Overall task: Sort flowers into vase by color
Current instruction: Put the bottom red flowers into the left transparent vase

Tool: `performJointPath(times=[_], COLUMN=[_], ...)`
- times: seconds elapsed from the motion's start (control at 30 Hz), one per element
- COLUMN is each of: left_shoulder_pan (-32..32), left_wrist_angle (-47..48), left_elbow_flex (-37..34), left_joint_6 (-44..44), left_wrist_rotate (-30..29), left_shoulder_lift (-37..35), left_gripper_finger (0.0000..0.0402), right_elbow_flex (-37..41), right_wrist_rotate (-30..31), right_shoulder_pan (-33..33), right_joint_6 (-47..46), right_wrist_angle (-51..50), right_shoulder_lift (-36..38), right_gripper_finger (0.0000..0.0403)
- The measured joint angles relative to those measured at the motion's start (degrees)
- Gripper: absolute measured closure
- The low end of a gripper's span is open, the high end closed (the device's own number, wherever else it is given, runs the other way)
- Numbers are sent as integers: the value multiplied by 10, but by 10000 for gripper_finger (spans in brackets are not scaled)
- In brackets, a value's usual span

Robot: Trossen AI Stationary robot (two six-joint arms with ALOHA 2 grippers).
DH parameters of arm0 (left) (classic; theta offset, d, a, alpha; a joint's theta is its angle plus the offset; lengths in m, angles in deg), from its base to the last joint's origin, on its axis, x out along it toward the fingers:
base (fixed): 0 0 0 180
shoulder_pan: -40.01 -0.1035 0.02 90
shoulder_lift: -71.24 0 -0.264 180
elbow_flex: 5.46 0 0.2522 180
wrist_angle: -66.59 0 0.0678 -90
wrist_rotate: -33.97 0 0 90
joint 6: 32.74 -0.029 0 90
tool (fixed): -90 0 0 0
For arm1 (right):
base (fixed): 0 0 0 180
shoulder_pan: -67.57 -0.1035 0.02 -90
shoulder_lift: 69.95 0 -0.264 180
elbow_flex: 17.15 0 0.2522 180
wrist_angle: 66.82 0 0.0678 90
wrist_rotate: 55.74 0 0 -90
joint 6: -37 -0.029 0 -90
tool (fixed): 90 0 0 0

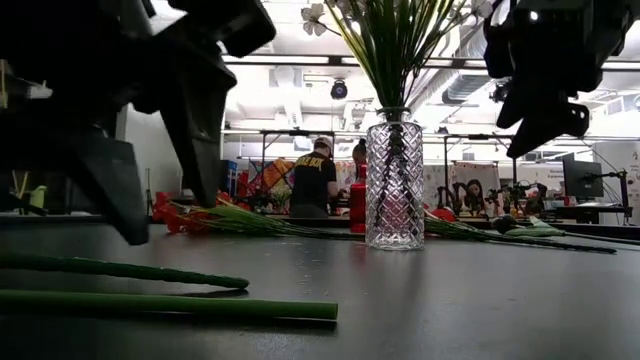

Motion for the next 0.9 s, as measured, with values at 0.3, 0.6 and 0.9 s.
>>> performJointPath(times=[0.3, 0.6, 0.9], left_shoulder_pan=[50, 62, 52], left_wrist_angle=[30, -12, -3], left_elbow_flex=[0, 0, 0], left_joint_6=[-105, -98, -131], left_wrist_rotate=[36, 97, 117], left_shoulder_lift=[-42, -50, -47], left_gripper_finger=[193, 193, 193], right_elbow_flex=[0, 0, 0], right_wrist_rotate=[-19, -19, -15], right_shoulder_pan=[0, 0, 0], right_joint_6=[0, -12, -10], right_wrist_angle=[16, 17, 19], right_shoulder_lift=[1, 1, 1], right_gripper_finger=[146, 146, 146])
